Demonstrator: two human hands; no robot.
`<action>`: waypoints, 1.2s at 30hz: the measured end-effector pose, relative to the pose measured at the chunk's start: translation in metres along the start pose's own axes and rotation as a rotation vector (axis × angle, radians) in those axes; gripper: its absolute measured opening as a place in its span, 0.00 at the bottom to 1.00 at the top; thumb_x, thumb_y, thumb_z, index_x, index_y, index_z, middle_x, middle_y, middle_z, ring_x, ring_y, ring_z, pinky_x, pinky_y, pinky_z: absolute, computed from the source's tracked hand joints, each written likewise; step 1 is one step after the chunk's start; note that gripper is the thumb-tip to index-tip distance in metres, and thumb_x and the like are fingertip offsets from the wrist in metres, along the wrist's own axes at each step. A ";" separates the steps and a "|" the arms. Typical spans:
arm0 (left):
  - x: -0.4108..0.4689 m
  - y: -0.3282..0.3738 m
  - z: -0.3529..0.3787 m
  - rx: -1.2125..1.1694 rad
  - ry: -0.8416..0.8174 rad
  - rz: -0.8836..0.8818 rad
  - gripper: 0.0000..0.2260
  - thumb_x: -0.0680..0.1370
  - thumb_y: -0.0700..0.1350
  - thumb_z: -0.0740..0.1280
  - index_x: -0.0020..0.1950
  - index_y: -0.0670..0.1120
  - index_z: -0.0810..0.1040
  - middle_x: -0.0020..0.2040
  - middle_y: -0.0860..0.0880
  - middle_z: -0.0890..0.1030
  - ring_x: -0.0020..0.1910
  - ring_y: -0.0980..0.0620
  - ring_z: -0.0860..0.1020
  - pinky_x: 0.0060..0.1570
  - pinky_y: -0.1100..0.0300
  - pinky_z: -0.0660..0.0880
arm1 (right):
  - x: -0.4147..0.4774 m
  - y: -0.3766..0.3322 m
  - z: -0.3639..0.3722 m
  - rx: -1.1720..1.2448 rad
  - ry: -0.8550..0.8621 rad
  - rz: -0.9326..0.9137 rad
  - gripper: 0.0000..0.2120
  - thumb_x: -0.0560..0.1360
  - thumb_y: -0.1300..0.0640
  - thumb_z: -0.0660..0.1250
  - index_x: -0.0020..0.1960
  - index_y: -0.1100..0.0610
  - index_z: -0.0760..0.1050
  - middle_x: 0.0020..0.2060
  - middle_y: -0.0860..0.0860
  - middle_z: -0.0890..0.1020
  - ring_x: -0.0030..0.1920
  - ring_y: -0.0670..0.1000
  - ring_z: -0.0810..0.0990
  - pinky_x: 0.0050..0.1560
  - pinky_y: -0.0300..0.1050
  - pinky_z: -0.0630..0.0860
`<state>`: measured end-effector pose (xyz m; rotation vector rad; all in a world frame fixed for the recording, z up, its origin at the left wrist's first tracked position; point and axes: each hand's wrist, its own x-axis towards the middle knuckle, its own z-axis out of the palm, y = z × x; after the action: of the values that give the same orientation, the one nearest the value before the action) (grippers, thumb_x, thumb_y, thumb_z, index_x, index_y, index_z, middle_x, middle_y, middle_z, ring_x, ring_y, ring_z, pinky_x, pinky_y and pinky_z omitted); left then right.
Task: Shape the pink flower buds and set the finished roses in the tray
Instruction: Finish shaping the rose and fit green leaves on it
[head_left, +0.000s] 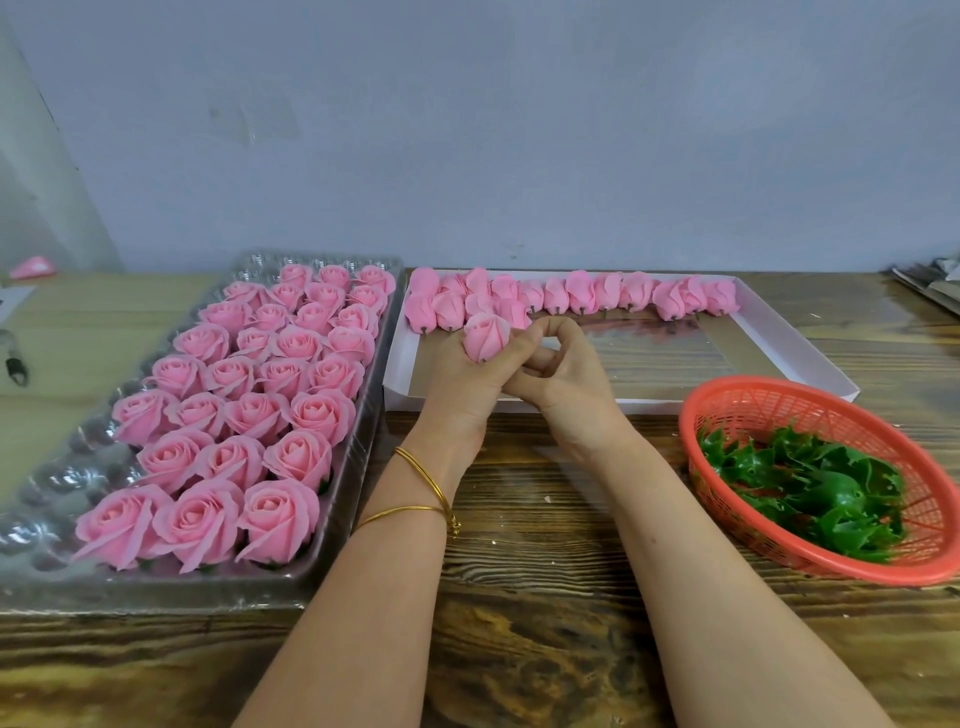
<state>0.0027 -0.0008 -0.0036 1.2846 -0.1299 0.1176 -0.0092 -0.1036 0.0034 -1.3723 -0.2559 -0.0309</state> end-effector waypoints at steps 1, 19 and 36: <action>0.000 -0.001 0.000 -0.002 0.002 -0.002 0.04 0.72 0.44 0.75 0.44 0.45 0.83 0.42 0.44 0.85 0.45 0.47 0.84 0.45 0.54 0.79 | 0.000 0.000 0.000 -0.010 -0.006 -0.002 0.22 0.69 0.80 0.67 0.51 0.59 0.65 0.40 0.58 0.83 0.42 0.54 0.82 0.46 0.44 0.81; -0.002 0.001 0.003 0.131 0.091 0.050 0.14 0.73 0.48 0.71 0.46 0.36 0.81 0.44 0.34 0.81 0.43 0.44 0.82 0.46 0.53 0.79 | -0.002 -0.007 -0.007 -0.101 -0.009 0.036 0.19 0.63 0.65 0.68 0.53 0.57 0.72 0.37 0.52 0.83 0.40 0.48 0.82 0.43 0.40 0.77; -0.009 0.000 0.009 0.514 -0.032 0.184 0.03 0.75 0.43 0.70 0.46 0.44 0.82 0.40 0.48 0.84 0.42 0.56 0.81 0.42 0.61 0.78 | 0.000 -0.016 -0.009 0.090 0.025 -0.042 0.07 0.76 0.63 0.67 0.44 0.57 0.83 0.43 0.52 0.85 0.48 0.48 0.83 0.50 0.42 0.78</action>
<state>-0.0066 -0.0099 -0.0020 1.7863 -0.2565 0.3027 -0.0104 -0.1156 0.0176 -1.2766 -0.2623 -0.0709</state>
